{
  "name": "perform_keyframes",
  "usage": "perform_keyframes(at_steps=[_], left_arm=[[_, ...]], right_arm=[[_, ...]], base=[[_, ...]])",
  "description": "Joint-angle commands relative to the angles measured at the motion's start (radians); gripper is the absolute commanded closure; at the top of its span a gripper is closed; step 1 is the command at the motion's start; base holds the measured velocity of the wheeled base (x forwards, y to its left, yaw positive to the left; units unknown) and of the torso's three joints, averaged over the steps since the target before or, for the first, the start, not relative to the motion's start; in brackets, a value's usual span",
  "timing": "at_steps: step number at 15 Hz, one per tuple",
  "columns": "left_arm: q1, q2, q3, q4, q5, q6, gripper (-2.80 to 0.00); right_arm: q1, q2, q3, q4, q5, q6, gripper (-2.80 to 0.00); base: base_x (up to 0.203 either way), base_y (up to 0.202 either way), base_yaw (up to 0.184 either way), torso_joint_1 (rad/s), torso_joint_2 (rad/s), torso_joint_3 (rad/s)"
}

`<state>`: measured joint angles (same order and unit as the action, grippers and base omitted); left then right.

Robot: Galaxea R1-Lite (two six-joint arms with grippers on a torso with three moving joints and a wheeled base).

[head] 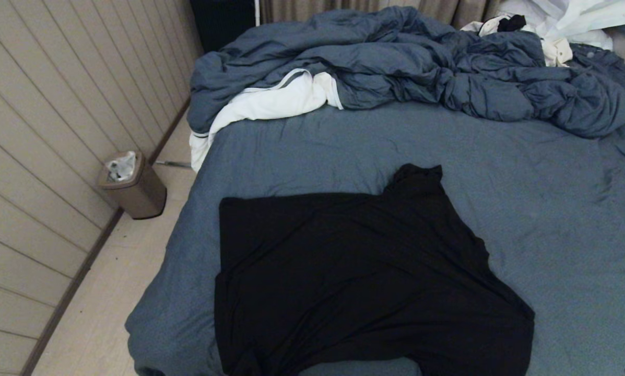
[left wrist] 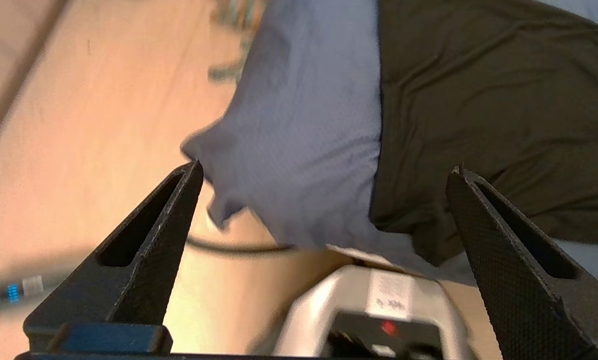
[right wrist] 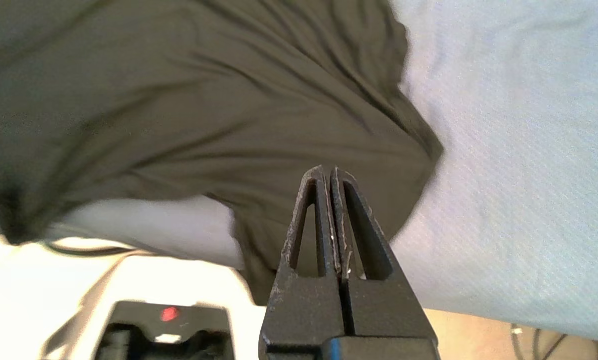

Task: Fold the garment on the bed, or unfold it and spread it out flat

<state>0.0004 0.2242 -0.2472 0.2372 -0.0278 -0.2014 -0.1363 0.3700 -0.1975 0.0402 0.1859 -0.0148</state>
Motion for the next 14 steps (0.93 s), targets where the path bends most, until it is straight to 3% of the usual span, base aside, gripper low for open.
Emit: perform_keyframes(at_steps=[1, 3, 5, 8, 11, 14], left_arm=[[0.001, -0.201, 0.101, -0.021, -0.004, 0.076, -2.8], [0.001, -0.222, 0.148, -0.05, 0.016, 0.106, -2.8], [0.001, -0.223, 0.163, -0.049, 0.06, 0.084, -2.8], [0.001, -0.221, 0.171, -0.044, 0.063, 0.111, -2.8], [0.0, -0.22, 0.173, -0.047, 0.062, 0.123, -2.8], [0.001, -0.221, 0.172, -0.047, 0.062, 0.123, -2.8]], right_arm=[[0.007, -0.096, 0.132, -0.107, -0.019, -0.012, 0.0], [0.008, -0.096, 0.198, -0.214, -0.028, -0.027, 0.0], [0.008, -0.097, 0.198, -0.195, -0.032, -0.031, 0.0], [0.011, -0.091, 0.198, -0.192, -0.038, -0.069, 0.0], [0.011, -0.091, 0.196, -0.1, -0.134, -0.236, 0.0], [0.02, -0.103, 0.189, -0.071, -0.134, -0.223, 0.0]], base=[[0.0, 0.0, 0.0, 0.0, 0.0, 0.0], [0.0, 0.0, 0.0, 0.0, 0.0, 0.0], [0.0, 0.0, 0.0, 0.0, 0.0, 0.0], [0.0, 0.0, 0.0, 0.0, 0.0, 0.0], [0.0, 0.0, 0.0, 0.0, 0.0, 0.0], [0.0, 0.0, 0.0, 0.0, 0.0, 0.0]])
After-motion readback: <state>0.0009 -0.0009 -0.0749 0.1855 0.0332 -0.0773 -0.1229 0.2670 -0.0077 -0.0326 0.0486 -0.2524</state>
